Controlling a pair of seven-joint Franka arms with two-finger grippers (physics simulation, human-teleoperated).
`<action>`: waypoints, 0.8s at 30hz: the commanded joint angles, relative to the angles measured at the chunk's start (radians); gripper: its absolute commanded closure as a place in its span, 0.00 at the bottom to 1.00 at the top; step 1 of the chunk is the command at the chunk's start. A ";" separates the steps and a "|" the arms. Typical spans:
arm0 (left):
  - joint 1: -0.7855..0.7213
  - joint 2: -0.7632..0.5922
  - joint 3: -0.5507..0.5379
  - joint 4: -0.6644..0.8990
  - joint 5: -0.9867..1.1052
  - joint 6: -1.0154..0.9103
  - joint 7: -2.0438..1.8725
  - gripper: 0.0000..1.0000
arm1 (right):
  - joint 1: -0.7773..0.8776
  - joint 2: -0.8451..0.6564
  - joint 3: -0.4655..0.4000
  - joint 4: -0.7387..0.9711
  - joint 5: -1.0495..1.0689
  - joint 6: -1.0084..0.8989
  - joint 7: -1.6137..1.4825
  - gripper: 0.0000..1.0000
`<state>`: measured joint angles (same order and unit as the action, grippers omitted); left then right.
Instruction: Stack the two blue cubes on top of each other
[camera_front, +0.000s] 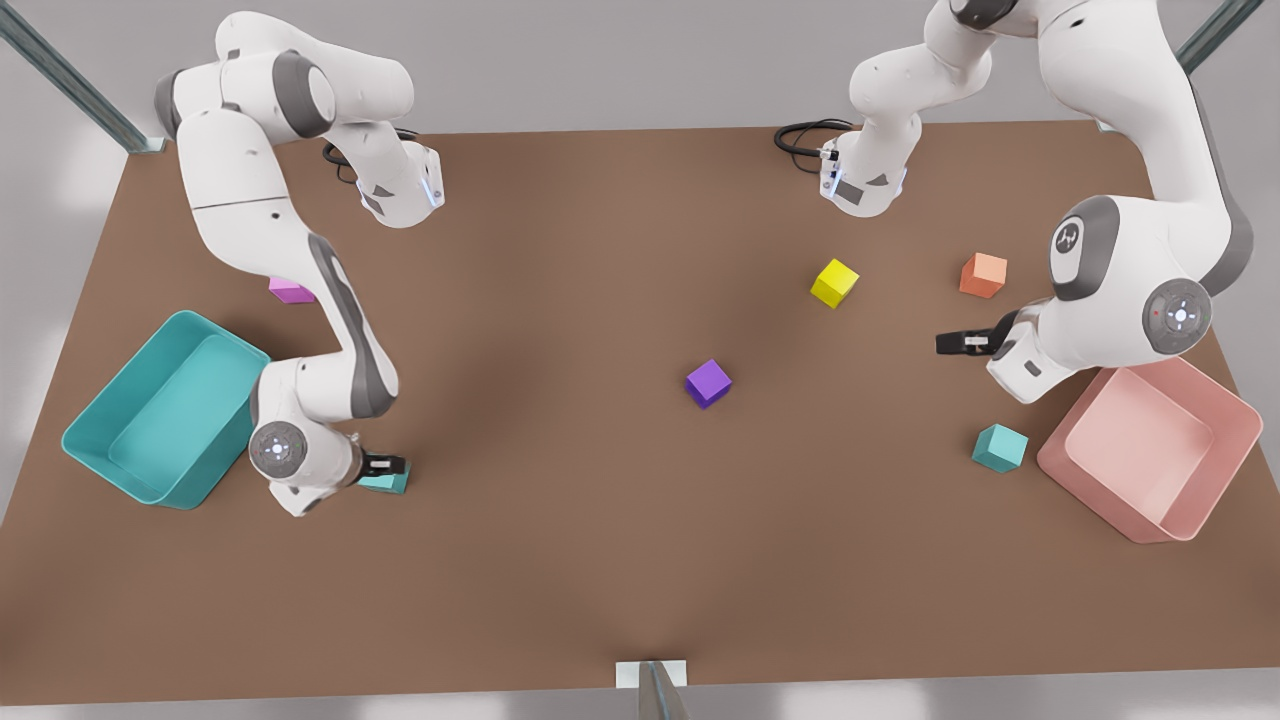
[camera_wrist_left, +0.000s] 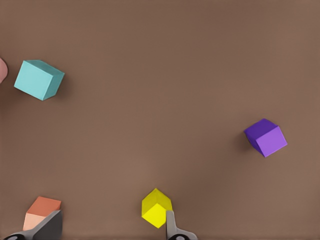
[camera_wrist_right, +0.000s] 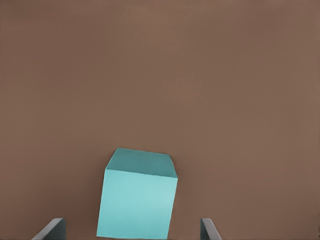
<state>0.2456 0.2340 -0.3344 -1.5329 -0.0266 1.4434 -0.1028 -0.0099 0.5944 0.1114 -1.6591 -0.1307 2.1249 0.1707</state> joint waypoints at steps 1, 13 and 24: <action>0.001 -0.001 -0.002 0.000 0.001 0.000 -0.018 0.00 | -0.010 0.004 -0.001 0.002 -0.001 0.135 0.147 0.00; 0.009 0.001 0.006 0.002 0.010 -0.003 -0.017 0.00 | -0.016 0.053 0.001 -0.030 0.011 0.132 0.151 0.00; 0.008 0.019 0.006 0.000 0.022 -0.003 -0.017 0.00 | -0.016 0.090 0.005 -0.057 0.008 0.136 0.148 0.00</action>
<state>0.2530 0.2508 -0.3276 -1.5329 -0.0072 1.4412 -0.1153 -0.0277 0.6883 0.1168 -1.7150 -0.1236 2.2566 0.2844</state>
